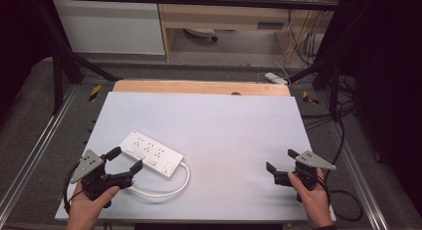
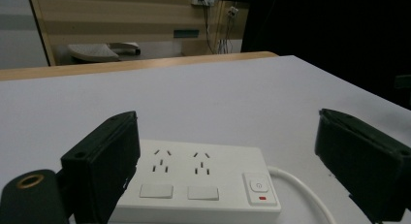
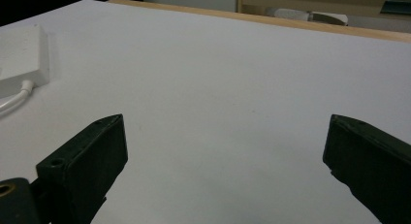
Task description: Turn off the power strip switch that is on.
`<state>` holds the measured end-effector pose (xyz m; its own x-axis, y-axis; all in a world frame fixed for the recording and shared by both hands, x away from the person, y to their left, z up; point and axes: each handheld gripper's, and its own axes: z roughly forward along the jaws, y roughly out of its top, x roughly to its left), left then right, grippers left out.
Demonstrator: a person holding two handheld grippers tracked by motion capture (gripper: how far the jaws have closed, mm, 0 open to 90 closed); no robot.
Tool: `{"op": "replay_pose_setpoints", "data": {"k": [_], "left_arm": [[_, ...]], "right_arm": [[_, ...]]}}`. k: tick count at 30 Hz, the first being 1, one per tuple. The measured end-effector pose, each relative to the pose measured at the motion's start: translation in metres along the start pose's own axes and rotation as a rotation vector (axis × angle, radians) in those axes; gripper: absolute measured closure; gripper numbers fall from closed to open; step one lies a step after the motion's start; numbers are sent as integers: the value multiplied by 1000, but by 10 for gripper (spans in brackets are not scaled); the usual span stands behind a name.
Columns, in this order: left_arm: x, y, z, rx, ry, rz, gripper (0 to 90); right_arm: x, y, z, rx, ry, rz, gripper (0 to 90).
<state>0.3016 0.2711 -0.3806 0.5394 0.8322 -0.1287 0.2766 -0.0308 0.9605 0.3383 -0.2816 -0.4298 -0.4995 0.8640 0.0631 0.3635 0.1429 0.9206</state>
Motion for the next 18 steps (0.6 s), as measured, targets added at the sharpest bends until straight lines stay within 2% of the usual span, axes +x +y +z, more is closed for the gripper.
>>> {"op": "replay_pose_setpoints", "data": {"k": [9,18], "left_arm": [[5,9,-1,-1,6,5,99],[3,16,-1,-3,-4,4,117]], "right_arm": [[0,0,-1,-1,-4,2,33],[0,0,1,-2,-10,1,31]]}}
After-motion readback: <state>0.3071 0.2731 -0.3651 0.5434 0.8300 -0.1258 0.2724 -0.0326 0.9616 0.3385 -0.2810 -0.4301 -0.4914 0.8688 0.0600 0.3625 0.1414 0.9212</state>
